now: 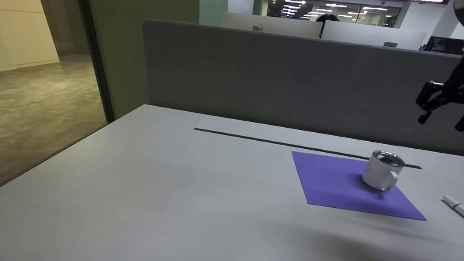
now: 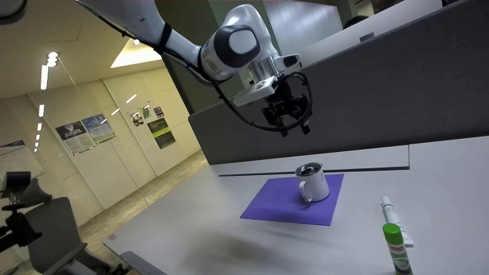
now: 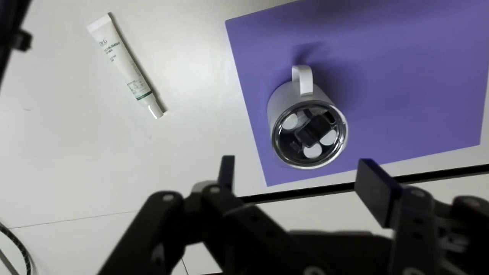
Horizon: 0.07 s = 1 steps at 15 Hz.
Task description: Poke the black thing on the mug
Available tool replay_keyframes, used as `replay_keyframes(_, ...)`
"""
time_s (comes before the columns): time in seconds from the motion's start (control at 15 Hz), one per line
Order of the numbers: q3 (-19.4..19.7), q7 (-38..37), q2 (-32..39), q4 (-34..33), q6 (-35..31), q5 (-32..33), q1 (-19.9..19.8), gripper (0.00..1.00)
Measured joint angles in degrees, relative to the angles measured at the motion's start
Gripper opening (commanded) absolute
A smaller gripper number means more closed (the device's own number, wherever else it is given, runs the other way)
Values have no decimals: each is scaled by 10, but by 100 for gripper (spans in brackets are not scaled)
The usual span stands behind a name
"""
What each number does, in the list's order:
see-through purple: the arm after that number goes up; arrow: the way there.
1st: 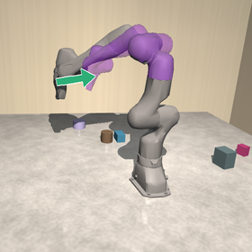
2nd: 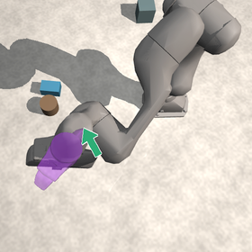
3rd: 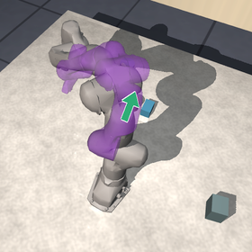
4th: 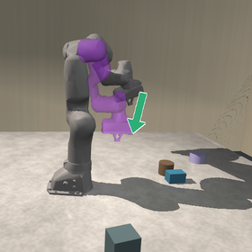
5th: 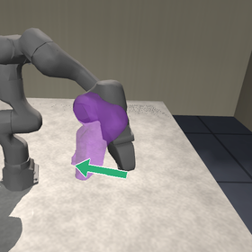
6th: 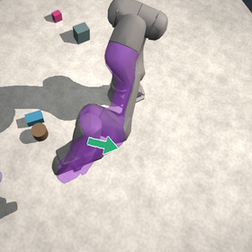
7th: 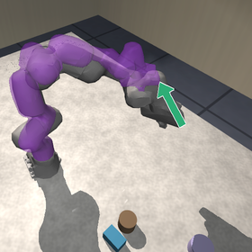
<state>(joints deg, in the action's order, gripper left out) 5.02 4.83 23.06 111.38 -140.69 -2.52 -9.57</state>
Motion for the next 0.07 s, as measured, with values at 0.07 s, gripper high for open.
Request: replay_keyframes(0.07, 1, -2, -1, 1, 0, 2, 1, 87)
